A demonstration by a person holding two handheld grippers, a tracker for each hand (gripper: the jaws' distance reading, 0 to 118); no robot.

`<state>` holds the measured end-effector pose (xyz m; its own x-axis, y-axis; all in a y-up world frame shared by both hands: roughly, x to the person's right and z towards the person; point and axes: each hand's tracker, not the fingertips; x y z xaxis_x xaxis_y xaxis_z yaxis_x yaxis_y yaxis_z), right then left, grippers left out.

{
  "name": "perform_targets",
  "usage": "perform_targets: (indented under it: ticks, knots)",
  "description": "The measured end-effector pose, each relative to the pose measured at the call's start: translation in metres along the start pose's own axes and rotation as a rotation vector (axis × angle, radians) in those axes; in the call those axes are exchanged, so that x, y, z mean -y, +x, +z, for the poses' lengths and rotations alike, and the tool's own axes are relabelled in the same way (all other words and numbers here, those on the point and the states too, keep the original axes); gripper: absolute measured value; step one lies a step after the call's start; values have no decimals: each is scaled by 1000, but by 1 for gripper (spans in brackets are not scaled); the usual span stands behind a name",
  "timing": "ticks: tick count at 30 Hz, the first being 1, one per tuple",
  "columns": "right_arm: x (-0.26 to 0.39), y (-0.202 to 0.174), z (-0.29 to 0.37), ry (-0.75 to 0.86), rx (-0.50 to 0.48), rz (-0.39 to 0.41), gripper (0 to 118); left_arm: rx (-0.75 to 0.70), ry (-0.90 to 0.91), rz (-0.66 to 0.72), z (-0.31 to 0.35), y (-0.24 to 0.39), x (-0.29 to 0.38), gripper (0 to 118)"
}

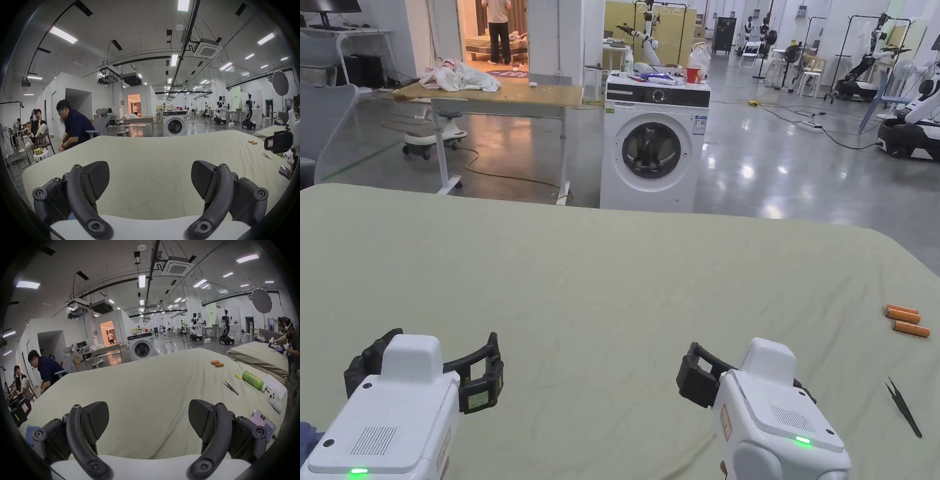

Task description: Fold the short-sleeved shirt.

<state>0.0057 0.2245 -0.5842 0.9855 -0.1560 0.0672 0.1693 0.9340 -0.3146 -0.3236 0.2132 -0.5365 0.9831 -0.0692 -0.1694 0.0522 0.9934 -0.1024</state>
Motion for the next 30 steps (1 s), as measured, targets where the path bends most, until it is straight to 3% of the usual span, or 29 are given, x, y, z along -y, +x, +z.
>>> perform_targets:
  ticks: [7, 30]
  knots:
    - [-1, 1, -1, -22, -10, -4, 102, 9, -28, 39, -2, -3, 2, 103]
    - [11, -5, -10, -25, 40, 95, 102, 17, -46, 50, -6, -7, 6, 103]
